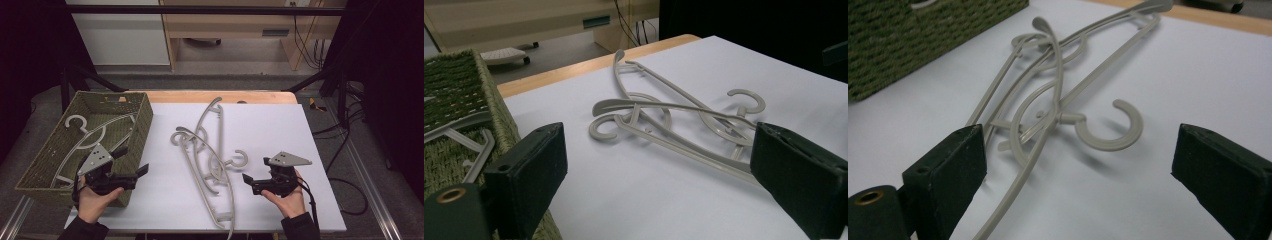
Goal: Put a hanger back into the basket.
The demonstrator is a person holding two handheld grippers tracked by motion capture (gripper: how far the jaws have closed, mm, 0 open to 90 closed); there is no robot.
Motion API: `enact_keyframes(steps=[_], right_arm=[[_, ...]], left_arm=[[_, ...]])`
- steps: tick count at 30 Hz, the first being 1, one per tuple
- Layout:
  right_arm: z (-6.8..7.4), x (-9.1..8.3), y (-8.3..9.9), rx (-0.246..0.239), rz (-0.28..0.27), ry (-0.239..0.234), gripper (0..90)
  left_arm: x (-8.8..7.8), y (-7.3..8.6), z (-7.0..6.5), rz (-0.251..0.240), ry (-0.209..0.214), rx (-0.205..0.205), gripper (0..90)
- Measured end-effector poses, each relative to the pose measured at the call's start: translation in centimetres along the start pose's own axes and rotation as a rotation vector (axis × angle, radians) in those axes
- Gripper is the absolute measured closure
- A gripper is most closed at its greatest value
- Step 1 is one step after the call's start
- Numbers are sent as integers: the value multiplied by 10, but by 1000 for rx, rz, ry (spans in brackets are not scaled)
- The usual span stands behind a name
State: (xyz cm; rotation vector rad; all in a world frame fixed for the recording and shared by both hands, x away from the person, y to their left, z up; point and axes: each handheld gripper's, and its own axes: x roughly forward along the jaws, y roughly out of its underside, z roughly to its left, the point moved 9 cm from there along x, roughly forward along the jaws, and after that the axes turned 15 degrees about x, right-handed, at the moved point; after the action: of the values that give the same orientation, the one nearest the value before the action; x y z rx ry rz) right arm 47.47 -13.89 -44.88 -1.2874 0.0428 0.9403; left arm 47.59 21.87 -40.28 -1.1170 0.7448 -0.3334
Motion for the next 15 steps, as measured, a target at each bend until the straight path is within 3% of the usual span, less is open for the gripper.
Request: enact_keyframes(steps=[15], right_arm=[[23,37,33,-32,169,27,221]], left_arm=[[0,4,2,10,7,3,72]])
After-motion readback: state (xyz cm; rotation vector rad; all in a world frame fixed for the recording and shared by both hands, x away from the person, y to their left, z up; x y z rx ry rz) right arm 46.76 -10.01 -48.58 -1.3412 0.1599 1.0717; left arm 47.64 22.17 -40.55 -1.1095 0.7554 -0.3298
